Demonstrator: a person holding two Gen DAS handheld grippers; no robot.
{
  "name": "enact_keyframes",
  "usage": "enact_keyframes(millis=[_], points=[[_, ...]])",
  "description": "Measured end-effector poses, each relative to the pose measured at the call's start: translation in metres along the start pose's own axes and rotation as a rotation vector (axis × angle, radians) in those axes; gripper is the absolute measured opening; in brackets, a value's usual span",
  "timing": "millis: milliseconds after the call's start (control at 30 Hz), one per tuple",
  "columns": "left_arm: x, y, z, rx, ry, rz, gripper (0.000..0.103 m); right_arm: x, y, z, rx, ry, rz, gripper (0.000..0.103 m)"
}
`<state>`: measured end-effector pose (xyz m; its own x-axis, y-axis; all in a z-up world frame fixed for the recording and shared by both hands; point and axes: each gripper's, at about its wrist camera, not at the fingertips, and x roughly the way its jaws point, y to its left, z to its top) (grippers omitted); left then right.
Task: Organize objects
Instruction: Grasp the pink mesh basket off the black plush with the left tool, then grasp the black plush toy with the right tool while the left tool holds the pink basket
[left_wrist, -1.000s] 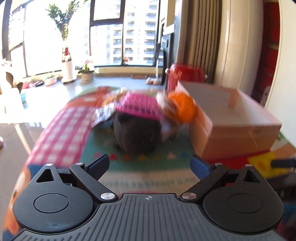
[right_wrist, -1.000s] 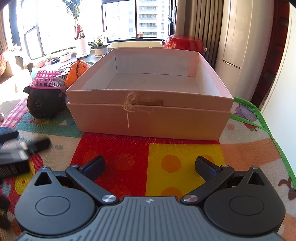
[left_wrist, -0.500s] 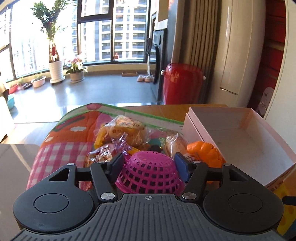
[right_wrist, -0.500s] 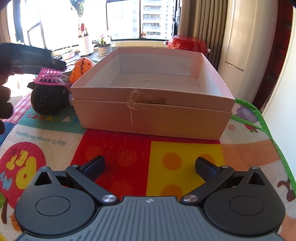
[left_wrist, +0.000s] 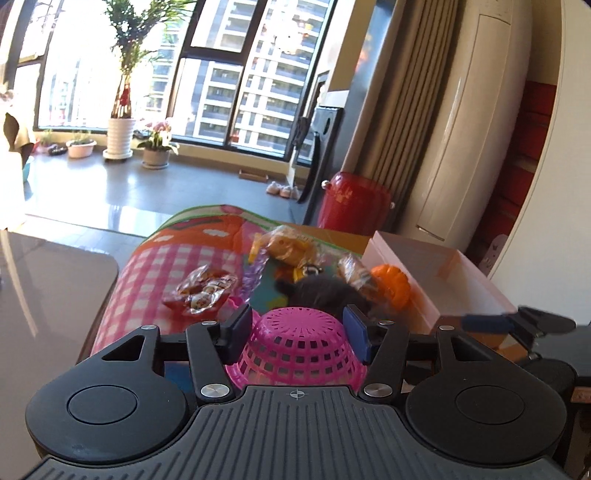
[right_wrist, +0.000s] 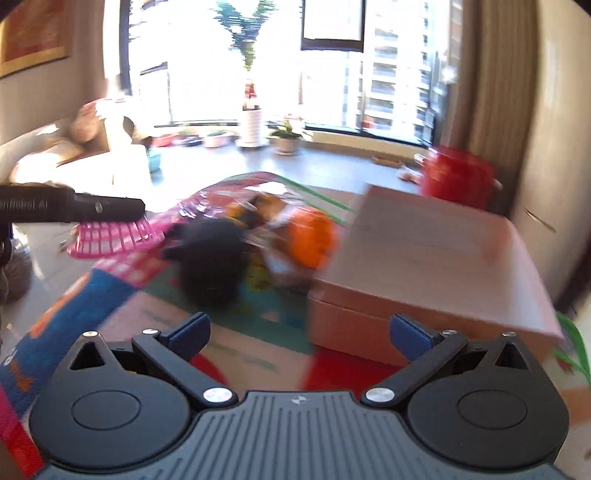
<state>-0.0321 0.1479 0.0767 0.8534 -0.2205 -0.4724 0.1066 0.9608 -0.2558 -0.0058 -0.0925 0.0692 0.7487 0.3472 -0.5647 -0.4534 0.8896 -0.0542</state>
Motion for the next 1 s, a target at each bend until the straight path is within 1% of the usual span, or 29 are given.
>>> enact_keyframes(millis=[67,133,233,267,367,433,533,567,600,633,700,733,800,867,933,1000], points=[[-0.003,0.012,-0.01,-0.027,0.034,-0.003,0.059,0.01,0.023,0.01,-0.065,-0.018,0.022,0.103],[-0.004,0.02,-0.022,-0.044,0.069,0.002,0.059,0.029,0.041,0.025,-0.11,-0.028,0.018,0.103],[-0.003,0.025,-0.042,-0.034,0.13,0.012,0.058,0.054,0.052,0.042,-0.153,-0.047,-0.025,0.103],[-0.004,0.024,-0.048,-0.019,0.132,0.015,0.058,0.062,0.05,0.047,-0.148,-0.041,-0.027,0.103],[-0.007,0.013,-0.056,0.06,0.125,0.044,0.059,0.085,0.044,0.062,-0.107,0.031,0.009,0.103],[-0.006,0.008,-0.057,0.078,0.133,0.064,0.059,0.104,0.04,0.067,-0.077,0.084,0.025,0.103],[-0.004,0.001,-0.055,0.109,0.154,0.101,0.06,0.113,0.046,0.065,-0.122,0.105,-0.013,0.102],[-0.004,-0.002,-0.055,0.122,0.161,0.116,0.06,0.113,0.049,0.064,-0.142,0.108,-0.032,0.097],[-0.004,-0.004,-0.055,0.131,0.165,0.128,0.06,0.111,0.052,0.062,-0.165,0.111,-0.039,0.088],[-0.005,-0.007,-0.055,0.141,0.17,0.138,0.06,0.107,0.055,0.059,-0.189,0.119,-0.032,0.083],[-0.004,-0.01,-0.056,0.153,0.175,0.158,0.061,0.094,0.057,0.054,-0.205,0.117,-0.021,0.064],[-0.004,-0.011,-0.057,0.153,0.177,0.167,0.061,0.084,0.056,0.053,-0.202,0.117,-0.013,0.06],[-0.005,-0.013,-0.056,0.147,0.173,0.18,0.06,0.063,0.051,0.051,-0.158,0.123,0.024,0.058],[-0.009,-0.017,-0.057,0.141,0.158,0.167,0.058,0.036,0.042,0.046,-0.11,0.113,0.065,0.057],[-0.017,-0.023,-0.059,0.133,0.141,0.115,0.058,0.008,0.034,0.038,-0.081,0.102,0.08,0.056],[-0.025,-0.034,-0.062,0.166,0.12,0.076,0.058,-0.018,0.025,0.028,-0.064,0.093,0.089,0.056]])
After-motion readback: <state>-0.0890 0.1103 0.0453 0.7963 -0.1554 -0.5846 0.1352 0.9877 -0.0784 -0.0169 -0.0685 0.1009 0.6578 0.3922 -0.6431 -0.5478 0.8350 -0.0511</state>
